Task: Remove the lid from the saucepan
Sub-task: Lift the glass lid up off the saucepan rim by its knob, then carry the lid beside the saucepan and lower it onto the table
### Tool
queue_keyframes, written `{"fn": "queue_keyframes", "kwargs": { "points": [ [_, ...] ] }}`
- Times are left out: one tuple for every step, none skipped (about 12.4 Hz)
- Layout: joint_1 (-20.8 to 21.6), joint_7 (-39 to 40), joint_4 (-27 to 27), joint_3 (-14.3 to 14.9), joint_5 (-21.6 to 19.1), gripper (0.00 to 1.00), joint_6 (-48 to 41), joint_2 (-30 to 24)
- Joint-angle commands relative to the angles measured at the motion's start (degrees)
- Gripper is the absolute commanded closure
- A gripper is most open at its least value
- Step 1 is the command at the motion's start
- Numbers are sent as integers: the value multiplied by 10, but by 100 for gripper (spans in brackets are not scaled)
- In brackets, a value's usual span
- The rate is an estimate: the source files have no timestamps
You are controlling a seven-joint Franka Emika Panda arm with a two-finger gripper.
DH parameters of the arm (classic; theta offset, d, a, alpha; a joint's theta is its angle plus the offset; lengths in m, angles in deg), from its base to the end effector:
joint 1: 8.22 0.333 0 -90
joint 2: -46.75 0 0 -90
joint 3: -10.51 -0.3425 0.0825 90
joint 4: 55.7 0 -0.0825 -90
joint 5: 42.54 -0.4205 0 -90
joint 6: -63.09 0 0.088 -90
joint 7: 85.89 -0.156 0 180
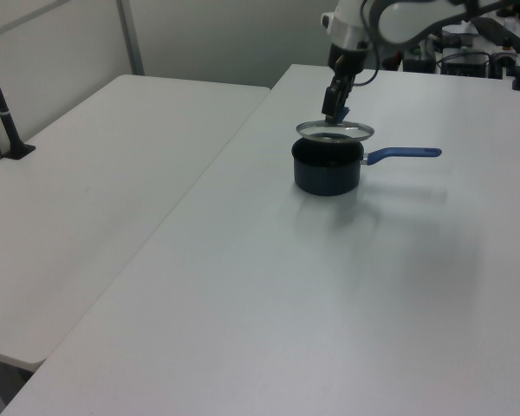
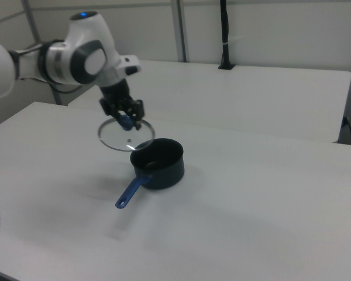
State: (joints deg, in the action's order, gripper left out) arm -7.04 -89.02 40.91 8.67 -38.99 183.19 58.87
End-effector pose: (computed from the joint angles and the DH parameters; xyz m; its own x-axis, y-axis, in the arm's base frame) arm 0.6938 0.0296 0.4583 0.9796 0.0261 0.1991 0.0183 -0.9990 0.0411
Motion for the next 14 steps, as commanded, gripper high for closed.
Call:
{"fn": "queue_keyframes", "kwargs": {
  "points": [
    [7, -1, 108, -42, 0, 45, -29, -82],
    [7, -2, 131, -59, 3, 45, -28, -83],
    [7, -6, 152, -71, 18, 45, -22, -77],
    [7, -9, 169, -82, 34, 45, -15, -72],
    [7, -10, 181, -85, 37, 45, -1, -64],
    [7, -13, 183, -85, 45, 45, 13, -53],
    [7, -33, 183, -85, 67, 45, 23, -38],
    [7, -65, 184, -85, 101, 45, 41, -20],
    [6, -92, 184, -85, 124, 45, 60, -4],
    [5, -105, 184, -85, 133, 45, 71, 5],
    [6, -105, 184, -85, 133, 43, 68, 4],
    [6, -102, 181, -85, 133, 28, 56, 0],
    [7, -108, 175, -85, 132, 7, 33, -1],
    [7, -110, 166, -91, 126, 0, 23, -3]
  ]
}}
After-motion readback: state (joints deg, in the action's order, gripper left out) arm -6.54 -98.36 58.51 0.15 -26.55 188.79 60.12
